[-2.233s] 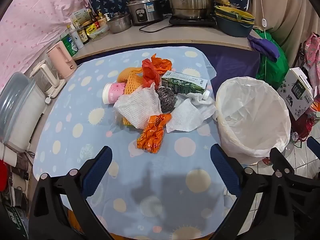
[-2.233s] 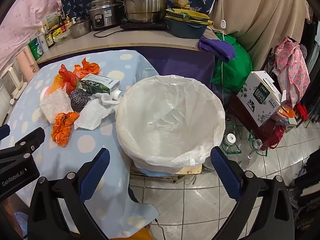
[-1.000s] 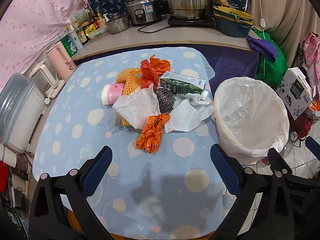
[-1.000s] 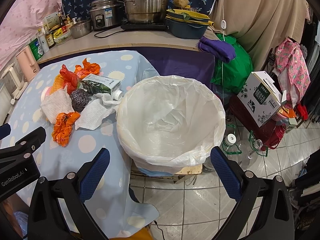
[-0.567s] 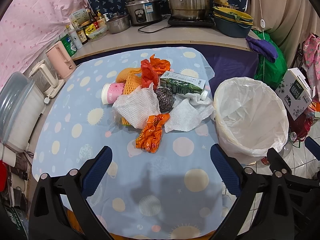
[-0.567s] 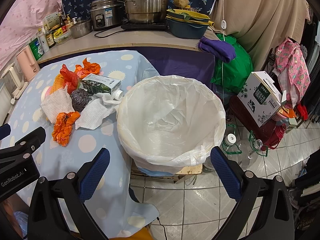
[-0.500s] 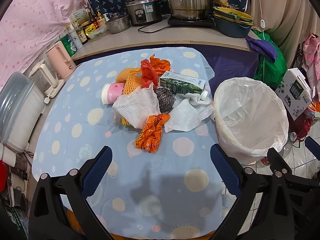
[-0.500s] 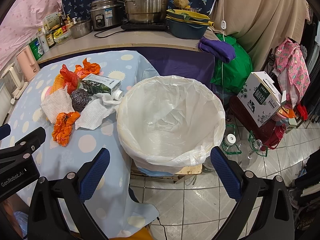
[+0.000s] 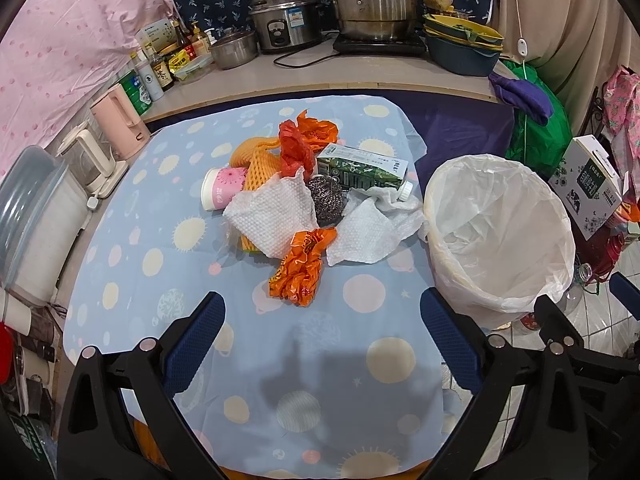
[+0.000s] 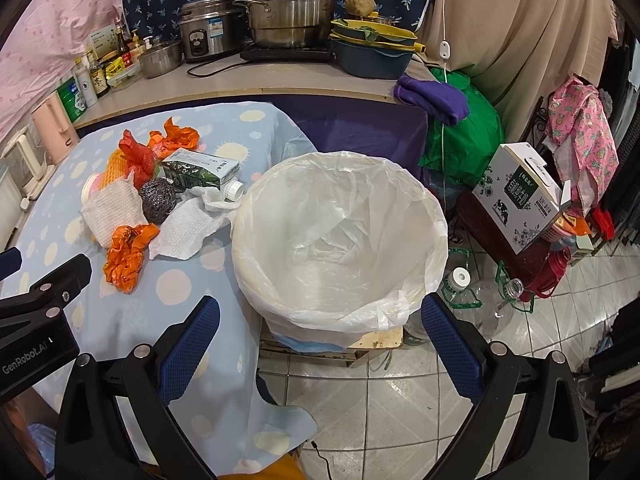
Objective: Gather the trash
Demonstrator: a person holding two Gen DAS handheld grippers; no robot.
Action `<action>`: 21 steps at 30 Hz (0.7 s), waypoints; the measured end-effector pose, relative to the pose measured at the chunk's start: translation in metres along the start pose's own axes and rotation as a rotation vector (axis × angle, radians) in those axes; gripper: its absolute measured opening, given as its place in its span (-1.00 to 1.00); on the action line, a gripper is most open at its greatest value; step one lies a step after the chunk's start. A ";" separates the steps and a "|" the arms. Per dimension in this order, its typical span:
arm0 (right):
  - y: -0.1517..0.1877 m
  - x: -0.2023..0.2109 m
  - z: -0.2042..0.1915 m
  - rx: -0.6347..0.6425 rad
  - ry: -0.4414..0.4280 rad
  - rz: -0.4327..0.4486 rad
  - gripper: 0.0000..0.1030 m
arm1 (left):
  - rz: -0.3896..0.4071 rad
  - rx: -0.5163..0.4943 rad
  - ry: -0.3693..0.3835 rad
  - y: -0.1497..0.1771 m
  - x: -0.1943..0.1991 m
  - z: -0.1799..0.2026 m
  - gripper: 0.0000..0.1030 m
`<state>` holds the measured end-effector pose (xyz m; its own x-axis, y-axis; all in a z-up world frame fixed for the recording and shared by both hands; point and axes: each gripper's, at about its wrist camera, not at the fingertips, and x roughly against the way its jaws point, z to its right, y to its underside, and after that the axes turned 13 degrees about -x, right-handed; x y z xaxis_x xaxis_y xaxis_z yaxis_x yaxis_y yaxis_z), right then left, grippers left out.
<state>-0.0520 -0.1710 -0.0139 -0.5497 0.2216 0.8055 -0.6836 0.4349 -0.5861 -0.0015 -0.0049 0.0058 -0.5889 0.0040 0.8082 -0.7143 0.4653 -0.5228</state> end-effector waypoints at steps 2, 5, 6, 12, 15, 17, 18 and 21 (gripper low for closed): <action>0.000 0.002 0.000 0.001 0.000 0.000 0.87 | -0.001 0.001 -0.001 -0.001 0.001 0.001 0.82; -0.001 0.002 0.000 0.001 -0.002 0.000 0.87 | 0.000 0.001 -0.001 -0.001 0.001 0.001 0.81; 0.000 0.001 0.000 0.001 -0.001 0.001 0.87 | 0.001 0.001 0.000 0.000 0.000 0.000 0.81; -0.001 0.001 -0.002 0.000 -0.001 0.000 0.87 | 0.001 0.002 0.000 0.000 0.000 0.000 0.81; 0.001 -0.001 0.002 0.003 -0.004 0.002 0.87 | 0.001 0.004 -0.001 -0.001 0.001 0.000 0.81; 0.001 -0.001 0.002 0.006 -0.007 0.003 0.87 | 0.001 0.005 -0.002 -0.003 0.001 0.003 0.81; 0.001 0.000 0.001 0.009 -0.009 0.003 0.87 | 0.001 0.007 -0.002 -0.004 0.003 0.005 0.81; 0.002 -0.001 -0.002 0.016 -0.011 0.005 0.87 | 0.000 0.009 -0.003 -0.006 0.005 0.007 0.81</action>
<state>-0.0519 -0.1682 -0.0154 -0.5583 0.2142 0.8015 -0.6884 0.4196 -0.5917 -0.0031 -0.0141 0.0105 -0.5903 0.0014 0.8072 -0.7175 0.4573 -0.5254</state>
